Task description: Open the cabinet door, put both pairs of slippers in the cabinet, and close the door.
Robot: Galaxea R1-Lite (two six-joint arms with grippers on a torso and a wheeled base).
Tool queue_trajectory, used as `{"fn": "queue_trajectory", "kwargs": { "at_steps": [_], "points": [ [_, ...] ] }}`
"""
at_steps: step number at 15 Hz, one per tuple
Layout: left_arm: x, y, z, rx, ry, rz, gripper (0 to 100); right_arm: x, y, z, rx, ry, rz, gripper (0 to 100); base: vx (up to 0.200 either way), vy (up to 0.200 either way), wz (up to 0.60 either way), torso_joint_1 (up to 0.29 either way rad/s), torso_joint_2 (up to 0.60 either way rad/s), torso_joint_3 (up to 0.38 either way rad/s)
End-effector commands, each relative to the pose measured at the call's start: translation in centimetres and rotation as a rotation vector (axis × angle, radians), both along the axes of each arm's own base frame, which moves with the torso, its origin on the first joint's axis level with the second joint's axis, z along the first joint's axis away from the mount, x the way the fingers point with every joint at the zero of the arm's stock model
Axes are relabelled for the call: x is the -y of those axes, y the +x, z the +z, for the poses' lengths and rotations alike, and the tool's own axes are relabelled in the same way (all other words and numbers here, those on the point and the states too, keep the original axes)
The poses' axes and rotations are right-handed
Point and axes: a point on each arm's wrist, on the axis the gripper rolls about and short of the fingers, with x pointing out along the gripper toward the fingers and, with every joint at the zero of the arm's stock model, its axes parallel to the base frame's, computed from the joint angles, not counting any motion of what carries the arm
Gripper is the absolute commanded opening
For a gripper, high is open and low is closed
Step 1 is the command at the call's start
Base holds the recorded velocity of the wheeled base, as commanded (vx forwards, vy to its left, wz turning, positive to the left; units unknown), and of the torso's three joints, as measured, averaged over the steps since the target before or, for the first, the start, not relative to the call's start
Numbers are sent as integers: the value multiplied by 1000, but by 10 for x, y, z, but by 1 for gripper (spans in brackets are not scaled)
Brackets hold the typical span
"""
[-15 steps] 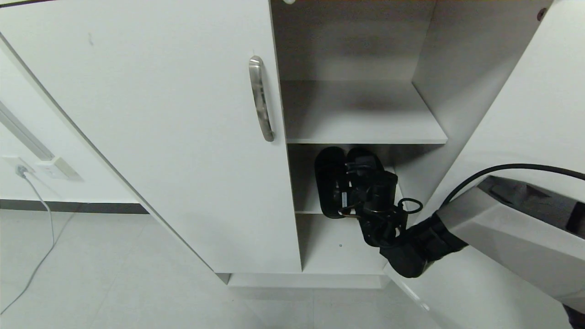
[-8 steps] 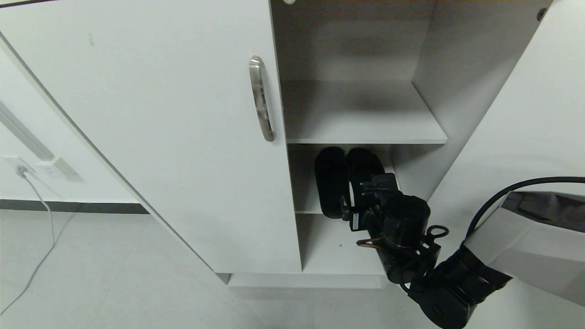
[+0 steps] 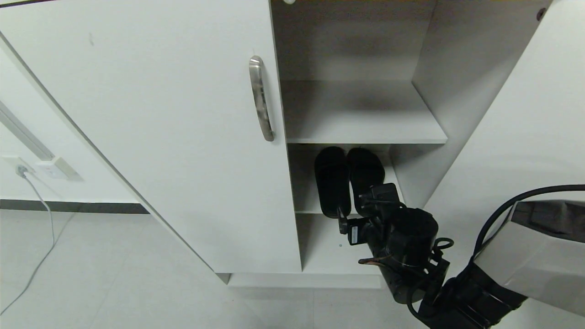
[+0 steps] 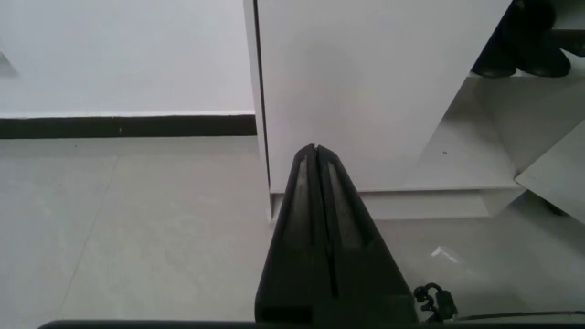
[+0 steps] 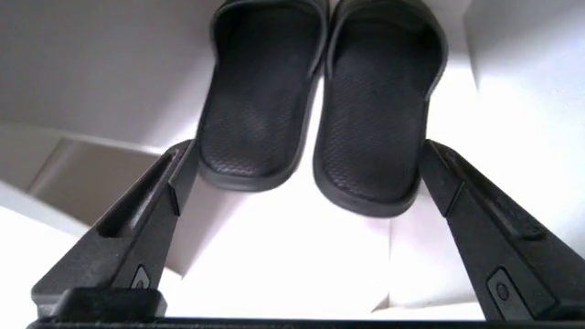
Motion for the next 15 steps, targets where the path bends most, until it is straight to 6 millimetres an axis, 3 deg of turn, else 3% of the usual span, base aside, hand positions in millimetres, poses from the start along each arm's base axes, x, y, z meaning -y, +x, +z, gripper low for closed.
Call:
{"fn": "queue_trajectory", "kwargs": {
  "at_steps": [1, 3, 15],
  "points": [
    [0, 0, 0, -1, 0, 1, 0, -1, -2, 0, -1, -2, 5, 100, -200, 0, 0, 7, 2, 2],
    [0, 0, 0, -1, 0, 1, 0, -1, -2, 0, -1, -3, 6, 100, -200, 0, 0, 0, 2, 5],
    [0, 0, 0, -1, 0, 0, 0, 0, -6, -5, -17, -19, 12, 100, 0, 0, 0, 0, 0, 0]
  ]
}}
